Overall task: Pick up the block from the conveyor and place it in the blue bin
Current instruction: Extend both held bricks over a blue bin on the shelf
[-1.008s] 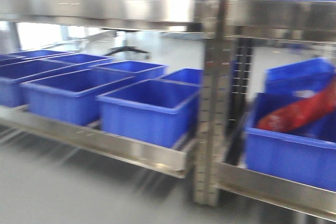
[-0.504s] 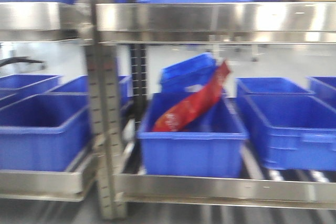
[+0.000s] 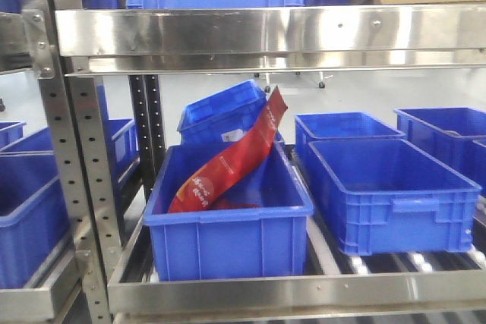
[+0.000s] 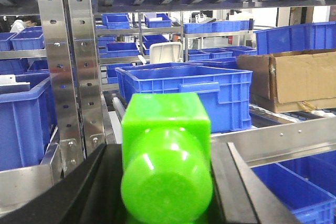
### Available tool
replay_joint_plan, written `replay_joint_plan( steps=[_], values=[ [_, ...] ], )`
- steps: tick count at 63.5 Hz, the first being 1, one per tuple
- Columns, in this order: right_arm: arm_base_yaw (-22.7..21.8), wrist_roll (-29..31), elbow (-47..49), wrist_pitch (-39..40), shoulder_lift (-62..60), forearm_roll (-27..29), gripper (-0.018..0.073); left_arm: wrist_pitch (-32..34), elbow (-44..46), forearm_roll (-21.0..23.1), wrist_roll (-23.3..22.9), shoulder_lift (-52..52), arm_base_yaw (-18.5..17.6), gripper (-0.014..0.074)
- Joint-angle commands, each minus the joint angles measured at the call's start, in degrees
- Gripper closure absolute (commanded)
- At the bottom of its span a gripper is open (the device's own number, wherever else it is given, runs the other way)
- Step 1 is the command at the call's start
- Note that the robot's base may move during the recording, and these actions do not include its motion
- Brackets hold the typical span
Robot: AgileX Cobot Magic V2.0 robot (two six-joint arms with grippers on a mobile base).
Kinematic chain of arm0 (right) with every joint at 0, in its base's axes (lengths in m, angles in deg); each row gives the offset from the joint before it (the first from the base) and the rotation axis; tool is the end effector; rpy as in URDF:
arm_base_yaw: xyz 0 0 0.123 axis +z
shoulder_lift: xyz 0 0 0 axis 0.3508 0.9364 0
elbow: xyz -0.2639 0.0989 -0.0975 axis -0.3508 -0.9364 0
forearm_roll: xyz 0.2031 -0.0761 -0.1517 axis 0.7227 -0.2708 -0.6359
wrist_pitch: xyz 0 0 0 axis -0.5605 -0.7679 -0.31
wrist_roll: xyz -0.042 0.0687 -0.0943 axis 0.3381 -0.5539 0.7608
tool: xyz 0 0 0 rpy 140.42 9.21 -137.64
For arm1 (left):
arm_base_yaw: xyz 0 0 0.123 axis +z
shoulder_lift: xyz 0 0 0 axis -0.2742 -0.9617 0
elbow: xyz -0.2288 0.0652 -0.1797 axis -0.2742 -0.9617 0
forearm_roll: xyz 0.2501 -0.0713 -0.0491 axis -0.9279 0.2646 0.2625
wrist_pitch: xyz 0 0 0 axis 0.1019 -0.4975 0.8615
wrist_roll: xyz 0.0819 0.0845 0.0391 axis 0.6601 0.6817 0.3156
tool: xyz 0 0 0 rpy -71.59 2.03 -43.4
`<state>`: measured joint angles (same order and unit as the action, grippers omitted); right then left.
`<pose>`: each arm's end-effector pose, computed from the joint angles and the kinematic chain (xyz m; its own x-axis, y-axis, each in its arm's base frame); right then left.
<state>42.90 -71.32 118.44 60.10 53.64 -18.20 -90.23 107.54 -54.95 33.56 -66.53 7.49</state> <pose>0.0979 0.0457 0.4251 0.0063 0.0132 -0.9999 -0.4173 0.9087 0.0093 0.0903 -0.0198 0.4147 0.1023 0.0405 -0.9939 0.1910 0.9798 0.0596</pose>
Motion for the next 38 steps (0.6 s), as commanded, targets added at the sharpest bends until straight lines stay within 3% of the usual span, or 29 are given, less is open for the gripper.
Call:
replay_joint_plan(
  steps=[1, 38],
  values=[
    [0.11, 0.23, -0.09, 1.27, -0.35, -0.23, 0.0720, 0.80, 0.11, 0.18, -0.02, 0.19, -0.27, 0.0707],
    [0.11, 0.23, -0.09, 1.27, -0.35, -0.23, 0.0720, 0.80, 0.11, 0.18, -0.02, 0.19, -0.27, 0.0707]
  ],
)
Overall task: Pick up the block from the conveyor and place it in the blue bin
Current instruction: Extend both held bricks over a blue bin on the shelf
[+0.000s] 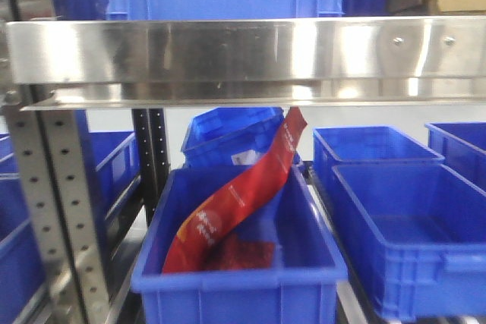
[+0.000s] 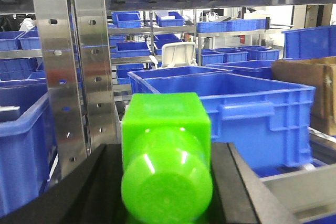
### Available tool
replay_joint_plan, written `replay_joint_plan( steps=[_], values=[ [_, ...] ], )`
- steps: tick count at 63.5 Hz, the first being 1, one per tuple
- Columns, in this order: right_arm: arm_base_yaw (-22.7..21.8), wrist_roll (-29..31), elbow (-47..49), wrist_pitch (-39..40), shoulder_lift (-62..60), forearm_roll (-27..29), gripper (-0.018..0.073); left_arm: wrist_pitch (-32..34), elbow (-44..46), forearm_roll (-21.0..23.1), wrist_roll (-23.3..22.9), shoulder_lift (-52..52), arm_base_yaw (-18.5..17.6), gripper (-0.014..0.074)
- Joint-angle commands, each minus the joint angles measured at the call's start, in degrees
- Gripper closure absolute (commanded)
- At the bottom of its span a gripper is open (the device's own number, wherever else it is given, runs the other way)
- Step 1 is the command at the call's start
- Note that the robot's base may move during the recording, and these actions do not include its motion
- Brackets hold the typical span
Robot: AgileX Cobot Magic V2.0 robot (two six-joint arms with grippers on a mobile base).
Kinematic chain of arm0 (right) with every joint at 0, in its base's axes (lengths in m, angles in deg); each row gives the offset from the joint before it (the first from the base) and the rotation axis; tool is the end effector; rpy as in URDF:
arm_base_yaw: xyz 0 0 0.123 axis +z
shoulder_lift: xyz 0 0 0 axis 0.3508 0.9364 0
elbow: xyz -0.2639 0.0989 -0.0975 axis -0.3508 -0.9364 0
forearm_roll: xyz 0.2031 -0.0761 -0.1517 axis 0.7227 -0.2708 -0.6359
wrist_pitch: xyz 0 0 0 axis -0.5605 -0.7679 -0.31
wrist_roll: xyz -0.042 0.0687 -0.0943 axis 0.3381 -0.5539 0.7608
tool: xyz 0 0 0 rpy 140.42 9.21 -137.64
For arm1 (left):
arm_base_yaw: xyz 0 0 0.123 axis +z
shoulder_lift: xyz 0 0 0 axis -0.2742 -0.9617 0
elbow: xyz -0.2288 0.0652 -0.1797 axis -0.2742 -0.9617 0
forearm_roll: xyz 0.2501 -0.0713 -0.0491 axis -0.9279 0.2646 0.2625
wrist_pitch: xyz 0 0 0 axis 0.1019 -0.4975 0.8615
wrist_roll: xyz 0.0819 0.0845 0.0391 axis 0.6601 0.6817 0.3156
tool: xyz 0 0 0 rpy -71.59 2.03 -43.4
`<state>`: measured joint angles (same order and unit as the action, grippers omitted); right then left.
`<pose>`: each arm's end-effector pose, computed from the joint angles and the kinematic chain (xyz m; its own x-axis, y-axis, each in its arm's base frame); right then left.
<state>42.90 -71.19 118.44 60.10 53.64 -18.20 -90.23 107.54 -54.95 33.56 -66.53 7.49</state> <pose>0.0979 0.0457 0.4251 0.0073 0.0111 -0.9999 -0.4173 0.9088 0.0071 0.0903 -0.0198 0.4147 0.1023 0.0405 -0.9939 0.1910 0.9798 0.0596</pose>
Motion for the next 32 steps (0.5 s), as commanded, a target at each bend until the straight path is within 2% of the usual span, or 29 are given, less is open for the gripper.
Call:
replay_joint_plan(
  steps=[1, 32],
  values=[
    [0.11, 0.10, -0.09, 1.27, -0.35, -0.23, 0.0720, 0.80, 0.11, 0.18, -0.02, 0.19, -0.27, 0.0707],
    [0.11, 0.10, -0.09, 1.27, -0.35, -0.23, 0.0720, 0.80, 0.11, 0.18, -0.02, 0.19, -0.27, 0.0707]
  ],
)
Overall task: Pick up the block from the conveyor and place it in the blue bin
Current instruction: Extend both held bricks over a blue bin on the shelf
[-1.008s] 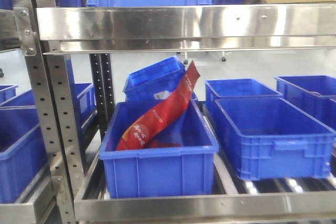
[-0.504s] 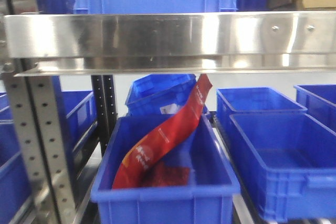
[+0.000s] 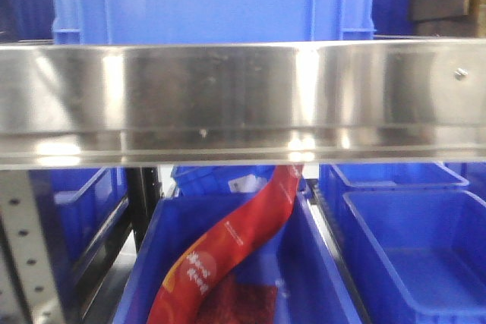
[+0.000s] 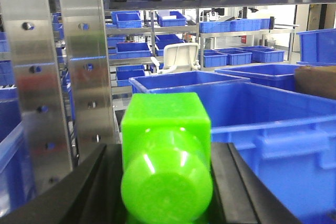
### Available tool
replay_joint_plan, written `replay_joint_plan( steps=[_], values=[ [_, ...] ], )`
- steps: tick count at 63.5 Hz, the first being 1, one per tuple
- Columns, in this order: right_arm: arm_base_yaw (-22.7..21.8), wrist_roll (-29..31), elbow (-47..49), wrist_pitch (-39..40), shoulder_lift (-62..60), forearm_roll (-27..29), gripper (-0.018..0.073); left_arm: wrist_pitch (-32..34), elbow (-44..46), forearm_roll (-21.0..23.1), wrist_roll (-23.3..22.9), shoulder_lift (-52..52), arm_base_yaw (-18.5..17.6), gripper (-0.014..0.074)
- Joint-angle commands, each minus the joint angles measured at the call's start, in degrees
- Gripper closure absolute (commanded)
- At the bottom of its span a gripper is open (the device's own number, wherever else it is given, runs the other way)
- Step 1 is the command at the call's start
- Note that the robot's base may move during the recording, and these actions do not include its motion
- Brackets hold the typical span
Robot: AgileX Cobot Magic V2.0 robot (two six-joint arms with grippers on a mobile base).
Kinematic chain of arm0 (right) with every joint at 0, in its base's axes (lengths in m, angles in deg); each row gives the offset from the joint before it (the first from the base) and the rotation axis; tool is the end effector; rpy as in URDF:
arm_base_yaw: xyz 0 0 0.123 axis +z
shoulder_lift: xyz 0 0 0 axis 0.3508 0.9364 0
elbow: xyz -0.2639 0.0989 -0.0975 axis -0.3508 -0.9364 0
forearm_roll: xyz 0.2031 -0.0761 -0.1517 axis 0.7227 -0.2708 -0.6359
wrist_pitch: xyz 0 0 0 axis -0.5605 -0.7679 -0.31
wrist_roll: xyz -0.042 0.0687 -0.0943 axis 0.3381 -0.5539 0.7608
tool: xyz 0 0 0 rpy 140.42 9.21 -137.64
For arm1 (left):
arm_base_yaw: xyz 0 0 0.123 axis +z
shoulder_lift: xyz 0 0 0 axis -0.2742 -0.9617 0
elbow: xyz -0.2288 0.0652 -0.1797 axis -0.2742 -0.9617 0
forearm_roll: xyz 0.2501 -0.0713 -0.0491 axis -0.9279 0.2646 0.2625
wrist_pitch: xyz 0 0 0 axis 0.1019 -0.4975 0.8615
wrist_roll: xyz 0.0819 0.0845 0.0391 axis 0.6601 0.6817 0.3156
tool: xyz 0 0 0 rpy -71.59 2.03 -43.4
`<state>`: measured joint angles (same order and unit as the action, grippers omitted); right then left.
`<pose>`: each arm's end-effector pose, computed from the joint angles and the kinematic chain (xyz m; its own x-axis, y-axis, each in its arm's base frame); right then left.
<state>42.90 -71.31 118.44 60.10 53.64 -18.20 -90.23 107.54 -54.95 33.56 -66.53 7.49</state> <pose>0.0979 0.0457 0.4251 0.0064 0.0130 -0.9999 -0.4173 0.9087 0.0092 0.0903 -0.0198 0.4147 0.1023 0.0405 -0.9939 0.1910 0.9798 0.0596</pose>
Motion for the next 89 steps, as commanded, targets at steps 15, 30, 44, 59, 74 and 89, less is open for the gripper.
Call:
replay_joint_plan(
  steps=[15, 30, 44, 59, 74, 89],
  values=[
    [0.11, 0.22, -0.09, 1.27, -0.35, -0.23, 0.0720, 0.80, 0.11, 0.18, -0.02, 0.19, -0.27, 0.0707],
    [0.11, 0.22, -0.09, 1.27, -0.35, -0.23, 0.0720, 0.80, 0.11, 0.18, -0.02, 0.19, -0.27, 0.0707],
    [0.11, 0.22, -0.09, 1.27, -0.35, -0.23, 0.0720, 0.80, 0.11, 0.18, -0.02, 0.19, -0.27, 0.0707],
    [0.11, 0.22, -0.09, 1.27, -0.35, -0.23, 0.0720, 0.80, 0.11, 0.18, -0.02, 0.19, -0.27, 0.0707],
    [0.11, 0.22, -0.09, 1.27, -0.35, -0.23, 0.0720, 0.80, 0.11, 0.18, -0.02, 0.19, -0.27, 0.0707],
    [0.11, 0.22, -0.09, 1.27, -0.35, -0.23, 0.0720, 0.89, 0.11, 0.18, -0.02, 0.19, -0.27, 0.0707]
  ],
)
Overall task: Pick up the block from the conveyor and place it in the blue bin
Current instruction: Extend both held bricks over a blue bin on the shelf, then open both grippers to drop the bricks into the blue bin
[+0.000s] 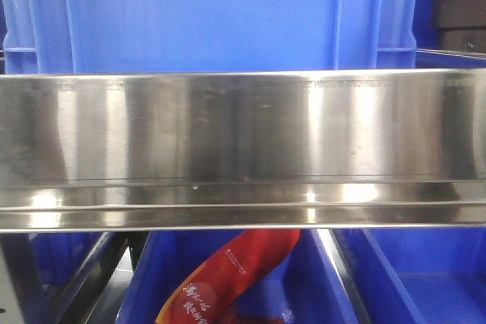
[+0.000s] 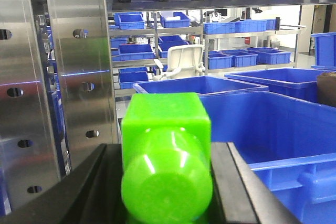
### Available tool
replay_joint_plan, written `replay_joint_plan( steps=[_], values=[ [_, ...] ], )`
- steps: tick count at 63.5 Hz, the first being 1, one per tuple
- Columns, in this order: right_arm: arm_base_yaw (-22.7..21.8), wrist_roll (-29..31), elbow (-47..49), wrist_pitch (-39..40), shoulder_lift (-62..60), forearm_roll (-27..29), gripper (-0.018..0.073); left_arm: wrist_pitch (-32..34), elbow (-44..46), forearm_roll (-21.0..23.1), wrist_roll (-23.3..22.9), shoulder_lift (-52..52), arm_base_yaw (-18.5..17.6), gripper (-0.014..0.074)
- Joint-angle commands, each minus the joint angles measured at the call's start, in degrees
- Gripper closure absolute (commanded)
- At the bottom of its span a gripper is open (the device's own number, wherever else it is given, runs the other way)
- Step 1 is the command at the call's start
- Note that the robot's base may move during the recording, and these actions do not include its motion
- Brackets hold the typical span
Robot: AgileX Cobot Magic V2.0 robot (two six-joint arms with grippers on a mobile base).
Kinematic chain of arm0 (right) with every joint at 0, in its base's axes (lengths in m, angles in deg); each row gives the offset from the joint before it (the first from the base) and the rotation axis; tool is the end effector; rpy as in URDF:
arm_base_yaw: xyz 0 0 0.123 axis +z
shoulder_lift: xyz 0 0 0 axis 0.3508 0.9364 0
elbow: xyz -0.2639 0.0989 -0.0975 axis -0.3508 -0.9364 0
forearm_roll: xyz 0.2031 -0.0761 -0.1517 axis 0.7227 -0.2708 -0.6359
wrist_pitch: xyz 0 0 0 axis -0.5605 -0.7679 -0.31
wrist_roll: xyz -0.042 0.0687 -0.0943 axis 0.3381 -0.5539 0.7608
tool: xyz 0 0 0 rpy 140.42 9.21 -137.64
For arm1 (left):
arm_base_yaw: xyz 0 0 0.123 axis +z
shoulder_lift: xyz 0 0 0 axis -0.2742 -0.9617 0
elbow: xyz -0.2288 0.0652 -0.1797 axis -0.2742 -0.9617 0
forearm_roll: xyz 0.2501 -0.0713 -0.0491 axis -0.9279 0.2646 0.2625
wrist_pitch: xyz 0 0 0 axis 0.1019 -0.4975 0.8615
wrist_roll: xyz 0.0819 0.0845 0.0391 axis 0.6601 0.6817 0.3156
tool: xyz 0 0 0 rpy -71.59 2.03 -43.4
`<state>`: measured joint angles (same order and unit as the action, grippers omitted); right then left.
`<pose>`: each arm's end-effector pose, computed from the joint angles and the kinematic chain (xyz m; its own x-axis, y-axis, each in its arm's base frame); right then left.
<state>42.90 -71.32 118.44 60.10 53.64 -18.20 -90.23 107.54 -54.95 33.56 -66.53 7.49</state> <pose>0.0979 0.0457 0.4251 0.0063 0.0132 -0.9999 -0.4173 0.9087 0.0093 0.0903 -0.0198 0.4147 0.1023 0.0405 -0.9939 0.1910 0.9798 0.0596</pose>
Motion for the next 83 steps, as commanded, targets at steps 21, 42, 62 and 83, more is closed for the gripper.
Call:
replay_joint_plan(
  steps=[21, 42, 62, 83],
  values=[
    [0.11, 0.23, -0.09, 6.09, 1.00, 0.55, 0.0720, 5.36, 0.34, 0.79, -0.02, -2.31, -1.17, 0.0707],
    [0.11, 0.23, 1.49, 13.02, 12.70, 6.38, 0.0720, 7.10, 6.04, 2.07, -0.02, -13.73, -12.60, 0.0707],
    [0.71, 4.82, 15.20, 6.69, 28.58, 6.38, 0.0720, 5.59, 19.38, 2.10, -0.02, -33.30, -18.33, 0.0707],
    [6.25, 11.31, 26.72, 5.56, 44.16, 6.26, 0.0720, 5.18, 29.61, 5.54, -0.02, -48.78, -18.33, 0.0707]
  ],
)
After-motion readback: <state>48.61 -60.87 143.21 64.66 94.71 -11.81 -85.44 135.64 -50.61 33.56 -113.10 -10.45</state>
